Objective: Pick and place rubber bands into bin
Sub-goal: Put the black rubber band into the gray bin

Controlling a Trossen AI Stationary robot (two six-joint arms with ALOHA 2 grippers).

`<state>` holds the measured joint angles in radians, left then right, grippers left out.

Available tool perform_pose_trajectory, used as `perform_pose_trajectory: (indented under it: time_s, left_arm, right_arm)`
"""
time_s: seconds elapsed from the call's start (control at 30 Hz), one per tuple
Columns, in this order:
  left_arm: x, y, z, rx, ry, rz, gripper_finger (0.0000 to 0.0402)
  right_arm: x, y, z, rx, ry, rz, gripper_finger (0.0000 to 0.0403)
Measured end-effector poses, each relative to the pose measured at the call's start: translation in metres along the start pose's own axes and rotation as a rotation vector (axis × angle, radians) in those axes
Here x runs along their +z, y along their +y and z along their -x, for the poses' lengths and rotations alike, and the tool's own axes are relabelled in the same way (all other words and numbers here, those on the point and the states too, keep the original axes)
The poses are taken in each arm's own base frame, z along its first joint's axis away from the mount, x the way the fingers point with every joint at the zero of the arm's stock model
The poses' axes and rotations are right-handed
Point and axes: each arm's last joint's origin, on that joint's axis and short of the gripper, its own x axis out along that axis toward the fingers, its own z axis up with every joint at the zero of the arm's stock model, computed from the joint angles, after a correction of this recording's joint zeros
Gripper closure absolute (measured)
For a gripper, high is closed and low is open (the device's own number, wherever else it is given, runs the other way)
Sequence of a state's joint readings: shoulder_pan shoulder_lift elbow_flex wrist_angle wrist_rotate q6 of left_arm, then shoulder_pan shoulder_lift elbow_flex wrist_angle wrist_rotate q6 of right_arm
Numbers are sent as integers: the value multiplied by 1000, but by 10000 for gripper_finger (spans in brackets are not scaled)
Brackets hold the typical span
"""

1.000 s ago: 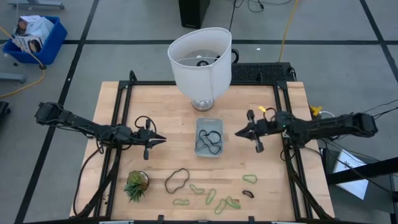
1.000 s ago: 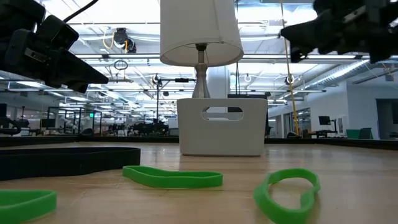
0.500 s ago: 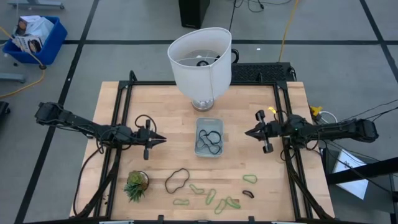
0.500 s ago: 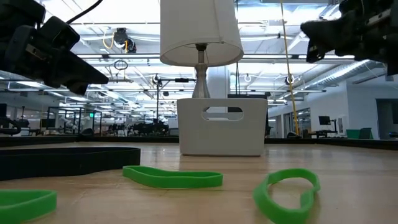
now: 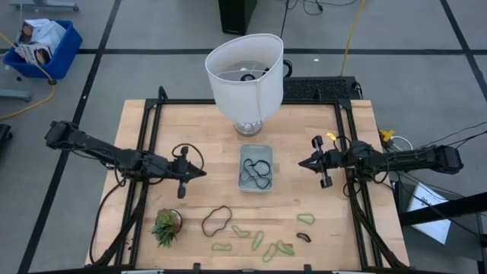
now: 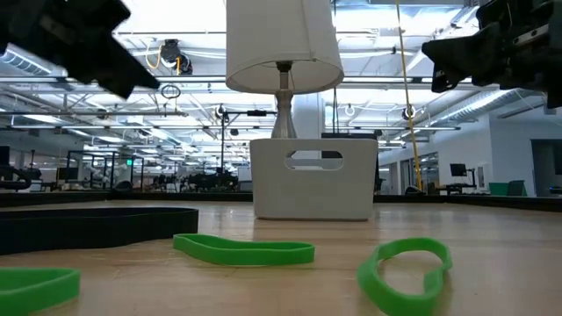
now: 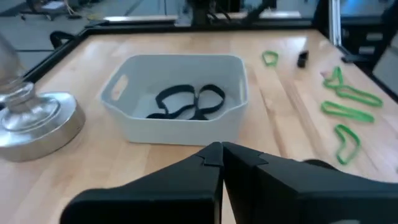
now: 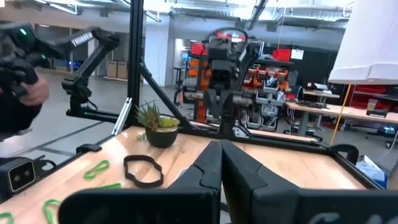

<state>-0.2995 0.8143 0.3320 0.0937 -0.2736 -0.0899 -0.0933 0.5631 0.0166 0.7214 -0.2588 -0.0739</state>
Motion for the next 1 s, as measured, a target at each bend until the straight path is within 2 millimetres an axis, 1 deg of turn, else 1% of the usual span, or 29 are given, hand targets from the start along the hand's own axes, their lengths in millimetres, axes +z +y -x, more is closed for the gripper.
perform_pose_trajectory:
  time_s: [0.1, 0.23, 0.43, 0.57, 0.63, 0.73, 0.8, 0.9, 1.0]
  left_arm:
    - [20, -11, -6, -21, 33, -18, 396]
    - [33, -29, -25, -36, 120, 6, 397]
    - [32, -65, -65, 22, 335, 3, 398]
    - [41, -93, -87, 29, 416, -51, 396]
    - [43, -102, -96, 47, 475, -68, 397]
    - [45, -112, -105, 91, 559, -55, 398]
    - [44, -114, -109, 131, 607, -29, 392]
    - [38, -117, -115, 164, 666, -1, 365]
    - [32, -118, -119, 175, 696, 15, 331]
  right_arm:
    - [0, 0, 0, 0, 0, -2, 403]
    - [-1, 0, 0, 1, 9, -11, 403]
    - [-1, 0, 0, 1, 8, -11, 403]
    - [-1, 0, 0, 1, 8, -11, 403]
    - [-1, 0, 0, 1, 8, -11, 403]
    - [-1, 0, 0, 1, 8, -11, 403]
    - [-1, 0, 0, 1, 8, -11, 403]
    - [-1, 0, 0, 1, 8, -11, 403]
    - [-1, 0, 0, 1, 8, -16, 403]
